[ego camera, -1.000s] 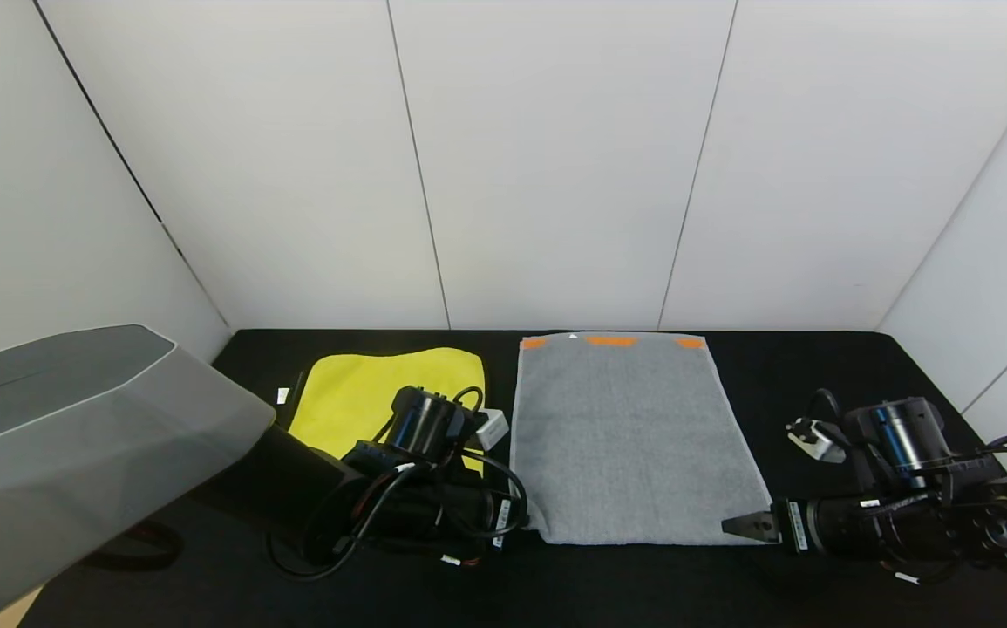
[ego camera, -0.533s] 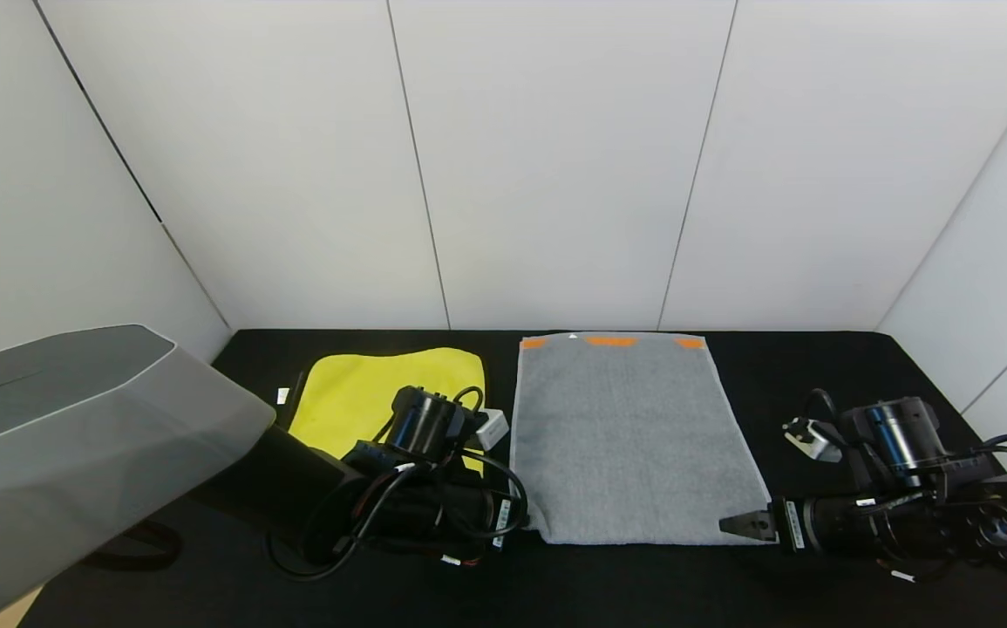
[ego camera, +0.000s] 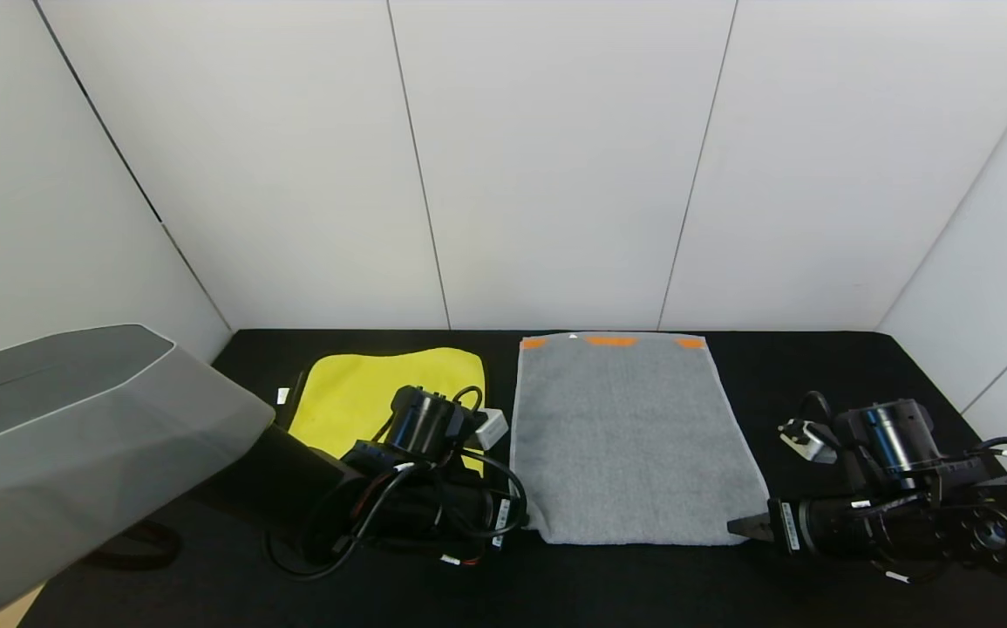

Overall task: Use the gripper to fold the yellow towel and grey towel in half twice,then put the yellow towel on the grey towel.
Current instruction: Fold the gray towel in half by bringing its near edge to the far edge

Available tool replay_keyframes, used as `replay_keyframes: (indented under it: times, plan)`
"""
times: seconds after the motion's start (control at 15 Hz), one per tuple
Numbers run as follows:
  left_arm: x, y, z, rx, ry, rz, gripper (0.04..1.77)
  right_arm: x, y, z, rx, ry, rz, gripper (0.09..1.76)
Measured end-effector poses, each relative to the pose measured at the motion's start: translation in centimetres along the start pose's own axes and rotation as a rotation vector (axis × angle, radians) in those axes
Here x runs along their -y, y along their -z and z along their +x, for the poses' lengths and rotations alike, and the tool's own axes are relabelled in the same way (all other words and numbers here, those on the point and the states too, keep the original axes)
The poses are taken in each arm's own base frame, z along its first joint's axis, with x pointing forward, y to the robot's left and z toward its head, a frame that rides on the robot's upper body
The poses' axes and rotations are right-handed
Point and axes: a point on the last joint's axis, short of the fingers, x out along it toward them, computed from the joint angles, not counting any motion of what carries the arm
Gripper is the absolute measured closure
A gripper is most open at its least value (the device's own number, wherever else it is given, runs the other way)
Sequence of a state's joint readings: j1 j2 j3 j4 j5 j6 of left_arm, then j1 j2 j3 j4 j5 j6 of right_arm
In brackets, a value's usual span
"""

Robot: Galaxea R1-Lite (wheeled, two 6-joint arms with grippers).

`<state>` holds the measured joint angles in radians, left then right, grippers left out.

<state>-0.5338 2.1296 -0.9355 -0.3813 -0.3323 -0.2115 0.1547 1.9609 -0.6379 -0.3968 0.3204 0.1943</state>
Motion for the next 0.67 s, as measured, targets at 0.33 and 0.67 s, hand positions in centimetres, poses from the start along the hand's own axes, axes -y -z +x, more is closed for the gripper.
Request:
replay_keyframes:
  times: [0.33,0.67]
  plan:
    - [-0.07,0.03,0.01,-0.002,0.000,0.000,1.70,0.03,0.09,0.05,-0.003,0.001,-0.001,1.74]
    - [-0.06,0.02,0.01,-0.001,0.001,0.000,1.70,0.05,0.11,0.07,-0.004,0.003,0.000,1.74]
